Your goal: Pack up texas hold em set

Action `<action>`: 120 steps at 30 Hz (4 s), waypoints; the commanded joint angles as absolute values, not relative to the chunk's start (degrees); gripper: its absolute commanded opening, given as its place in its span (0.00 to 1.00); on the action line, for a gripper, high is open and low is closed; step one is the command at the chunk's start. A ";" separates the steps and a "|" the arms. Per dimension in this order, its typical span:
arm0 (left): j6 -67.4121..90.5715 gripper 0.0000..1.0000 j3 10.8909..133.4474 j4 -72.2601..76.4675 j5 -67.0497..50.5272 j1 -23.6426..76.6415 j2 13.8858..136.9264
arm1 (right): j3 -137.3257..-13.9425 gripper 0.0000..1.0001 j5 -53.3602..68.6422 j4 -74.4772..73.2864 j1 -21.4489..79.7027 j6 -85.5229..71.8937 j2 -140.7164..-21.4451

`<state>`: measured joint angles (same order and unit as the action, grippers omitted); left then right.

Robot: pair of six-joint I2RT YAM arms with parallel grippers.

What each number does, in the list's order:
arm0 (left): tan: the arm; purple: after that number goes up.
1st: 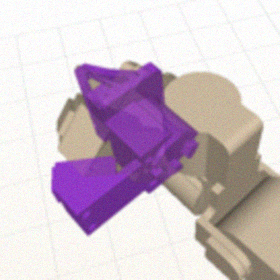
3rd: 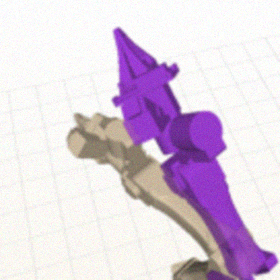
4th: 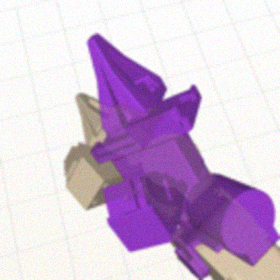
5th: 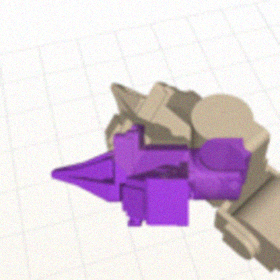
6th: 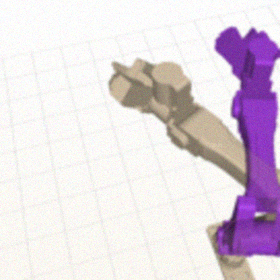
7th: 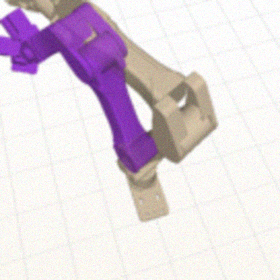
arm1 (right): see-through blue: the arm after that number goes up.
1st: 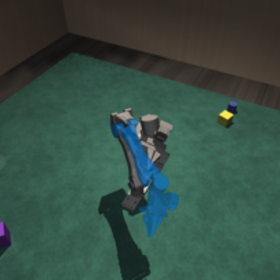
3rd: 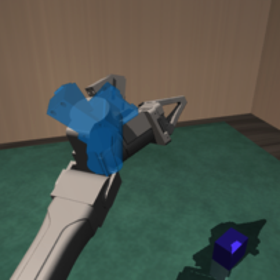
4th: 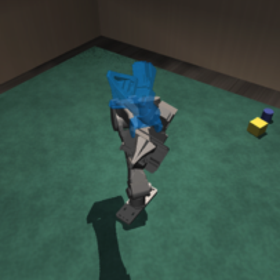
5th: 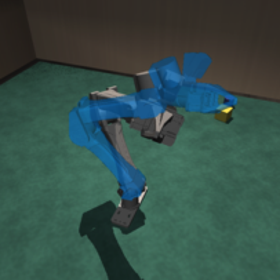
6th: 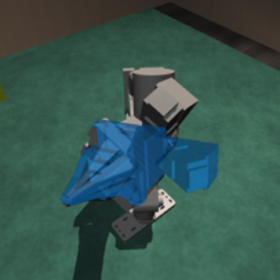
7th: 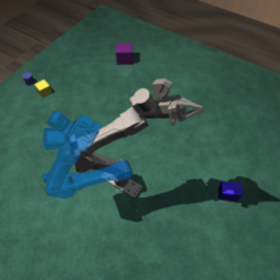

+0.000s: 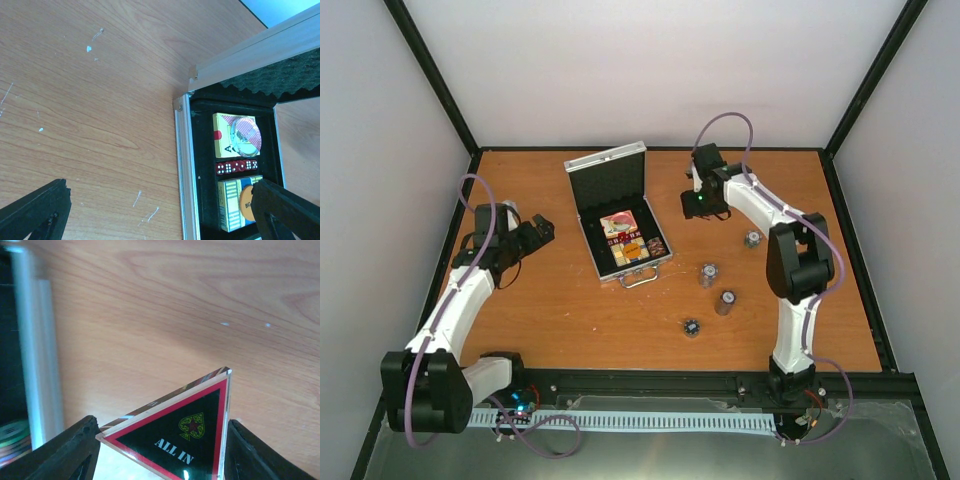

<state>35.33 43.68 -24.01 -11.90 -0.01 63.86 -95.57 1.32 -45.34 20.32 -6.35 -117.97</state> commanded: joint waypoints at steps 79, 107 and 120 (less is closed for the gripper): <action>32.07 1.00 44.15 -25.23 -12.46 -0.19 62.34 | -64.76 0.78 -3.68 -54.67 31.79 -10.09 -93.74; 31.65 1.00 45.47 -24.51 -12.79 -0.27 65.11 | -71.05 0.37 -3.16 -55.44 31.80 -9.82 -92.85; 31.88 1.00 44.03 -24.39 -13.06 -0.27 62.51 | -84.18 0.36 2.08 -38.83 33.06 -12.29 -94.74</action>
